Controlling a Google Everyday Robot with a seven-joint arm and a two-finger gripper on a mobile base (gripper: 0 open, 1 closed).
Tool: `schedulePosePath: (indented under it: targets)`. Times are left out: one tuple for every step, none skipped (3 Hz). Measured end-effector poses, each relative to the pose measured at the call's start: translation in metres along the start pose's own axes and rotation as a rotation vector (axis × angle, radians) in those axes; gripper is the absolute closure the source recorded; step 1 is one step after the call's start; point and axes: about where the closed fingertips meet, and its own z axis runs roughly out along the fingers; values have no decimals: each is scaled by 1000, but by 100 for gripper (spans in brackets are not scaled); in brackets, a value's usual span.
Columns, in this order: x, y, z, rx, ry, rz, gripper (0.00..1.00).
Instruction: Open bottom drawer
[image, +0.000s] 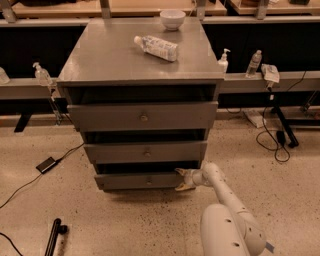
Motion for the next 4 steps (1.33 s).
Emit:
schedulePosePath:
  targets:
    - [-2, 3, 3, -8, -2, -2, 0]
    - [-2, 3, 4, -10, -1, -4, 0]
    - [4, 16, 7, -74, 44, 22, 0]
    - [10, 28, 7, -104, 63, 50, 19]
